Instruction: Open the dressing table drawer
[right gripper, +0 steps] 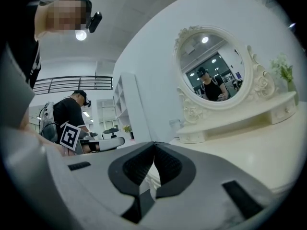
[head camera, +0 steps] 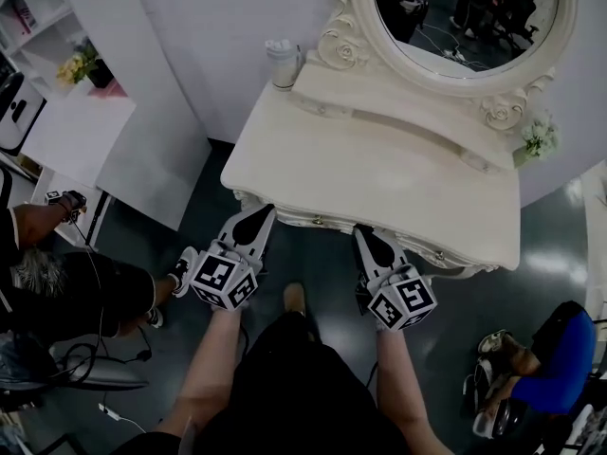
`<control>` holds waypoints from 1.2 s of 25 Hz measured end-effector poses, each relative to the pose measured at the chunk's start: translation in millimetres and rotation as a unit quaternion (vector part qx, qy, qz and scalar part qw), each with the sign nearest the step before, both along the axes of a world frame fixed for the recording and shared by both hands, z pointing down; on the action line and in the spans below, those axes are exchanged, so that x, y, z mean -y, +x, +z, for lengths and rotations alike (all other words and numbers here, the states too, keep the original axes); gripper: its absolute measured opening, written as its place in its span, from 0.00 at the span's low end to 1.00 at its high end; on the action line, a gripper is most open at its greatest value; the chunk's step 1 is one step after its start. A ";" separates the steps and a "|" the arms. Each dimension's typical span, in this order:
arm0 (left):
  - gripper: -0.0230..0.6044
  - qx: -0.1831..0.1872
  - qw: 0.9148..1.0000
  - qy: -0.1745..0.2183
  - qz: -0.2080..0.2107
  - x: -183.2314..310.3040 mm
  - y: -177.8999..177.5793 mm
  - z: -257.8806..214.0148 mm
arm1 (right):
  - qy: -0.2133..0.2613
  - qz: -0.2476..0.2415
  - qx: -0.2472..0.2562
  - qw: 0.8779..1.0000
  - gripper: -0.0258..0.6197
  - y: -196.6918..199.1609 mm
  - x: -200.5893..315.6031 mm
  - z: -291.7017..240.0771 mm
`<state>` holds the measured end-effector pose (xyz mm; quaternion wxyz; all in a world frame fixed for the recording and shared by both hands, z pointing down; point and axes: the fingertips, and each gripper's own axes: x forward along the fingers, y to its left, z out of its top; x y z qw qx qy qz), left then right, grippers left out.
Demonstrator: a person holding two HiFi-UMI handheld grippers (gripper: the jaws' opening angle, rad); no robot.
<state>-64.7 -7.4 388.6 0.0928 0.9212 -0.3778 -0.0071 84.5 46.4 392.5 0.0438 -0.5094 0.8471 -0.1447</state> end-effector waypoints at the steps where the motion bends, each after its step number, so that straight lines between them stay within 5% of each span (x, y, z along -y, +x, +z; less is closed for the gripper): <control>1: 0.06 0.000 1.000 -0.003 0.001 8.1 1.2 2.3 | -0.001 0.000 0.000 1.000 0.05 0.1 8.2 1.0; 17: 0.06 -0.011 0.999 -0.014 0.037 117.7 30.9 12.8 | -0.020 0.020 -0.009 1.000 0.05 14.8 106.1 10.1; 30: 0.06 -0.011 0.998 -0.029 0.051 153.2 41.1 29.6 | -0.043 0.020 -0.005 0.999 0.05 13.0 142.7 28.6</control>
